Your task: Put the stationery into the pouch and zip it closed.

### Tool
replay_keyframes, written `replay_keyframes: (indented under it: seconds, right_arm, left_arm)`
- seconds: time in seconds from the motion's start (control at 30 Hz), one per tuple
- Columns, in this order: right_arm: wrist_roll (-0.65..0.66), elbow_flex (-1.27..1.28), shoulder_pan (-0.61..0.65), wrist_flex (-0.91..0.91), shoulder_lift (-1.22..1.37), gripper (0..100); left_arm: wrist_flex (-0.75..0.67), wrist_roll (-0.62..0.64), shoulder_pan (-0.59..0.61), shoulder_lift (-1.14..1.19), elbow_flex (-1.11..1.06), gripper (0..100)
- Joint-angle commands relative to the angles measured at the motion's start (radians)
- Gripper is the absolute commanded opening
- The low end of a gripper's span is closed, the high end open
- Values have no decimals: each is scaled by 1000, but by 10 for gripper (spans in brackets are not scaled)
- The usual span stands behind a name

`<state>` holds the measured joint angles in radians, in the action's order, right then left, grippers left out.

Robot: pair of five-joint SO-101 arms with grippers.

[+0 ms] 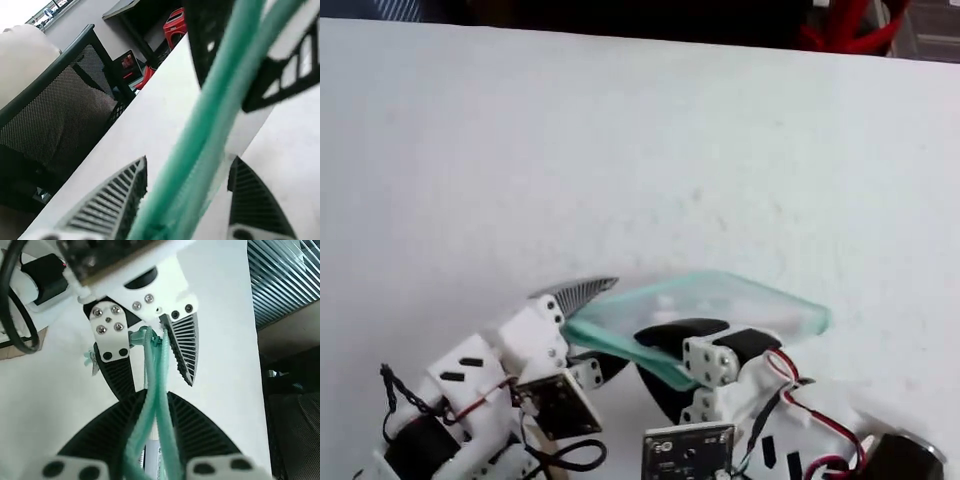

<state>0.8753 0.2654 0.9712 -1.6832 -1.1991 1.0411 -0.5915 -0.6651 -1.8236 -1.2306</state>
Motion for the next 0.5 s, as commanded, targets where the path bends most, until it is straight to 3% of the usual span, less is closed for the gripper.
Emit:
replay_keyframes:
  seconds: [0.0,0.1,0.2,0.3,0.47]
  right_arm:
    - [-6,-58,18,44,13,19]
    - [-6,-61,10,44,16,19]
    - [-6,-29,-56,61,16,19]
    - [-8,89,-232,139,16,33]
    - [-101,353,-498,280,5,256]
  left_arm:
    - [-41,25,-15,-1,35,167]
    - [-51,18,-16,-1,38,10]
    - [-64,25,-12,-1,35,33]
    - [-69,25,-12,-1,35,24]
    - [-68,25,8,1,35,22]
